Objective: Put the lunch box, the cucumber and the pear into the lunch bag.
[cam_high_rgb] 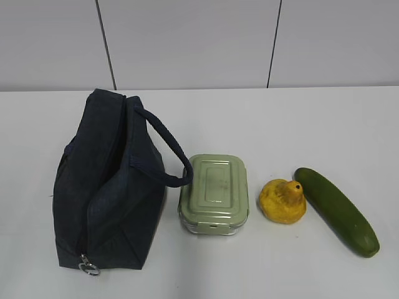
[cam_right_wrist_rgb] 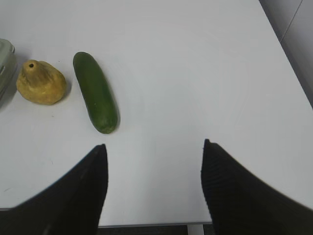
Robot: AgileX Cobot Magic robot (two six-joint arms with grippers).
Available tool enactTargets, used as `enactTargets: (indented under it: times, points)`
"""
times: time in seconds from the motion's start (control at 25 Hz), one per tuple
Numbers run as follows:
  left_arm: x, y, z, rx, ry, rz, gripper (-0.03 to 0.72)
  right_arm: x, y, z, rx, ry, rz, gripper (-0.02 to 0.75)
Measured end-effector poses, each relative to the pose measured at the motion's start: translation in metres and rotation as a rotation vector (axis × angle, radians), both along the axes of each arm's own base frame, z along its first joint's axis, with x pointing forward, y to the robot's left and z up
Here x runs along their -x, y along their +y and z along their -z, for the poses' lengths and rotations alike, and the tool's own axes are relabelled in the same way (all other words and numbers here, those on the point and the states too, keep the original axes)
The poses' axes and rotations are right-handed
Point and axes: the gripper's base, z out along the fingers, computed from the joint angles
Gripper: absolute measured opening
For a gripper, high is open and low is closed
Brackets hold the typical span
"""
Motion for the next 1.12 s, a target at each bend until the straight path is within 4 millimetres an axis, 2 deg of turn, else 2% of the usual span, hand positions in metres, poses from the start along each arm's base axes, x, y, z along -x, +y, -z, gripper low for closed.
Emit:
enactTargets:
  times: [1.12]
  points:
    - [0.0000, -0.0002, 0.0000, 0.002, 0.000, 0.001, 0.342, 0.0000, 0.0000, 0.0000, 0.000, 0.000, 0.000, 0.475]
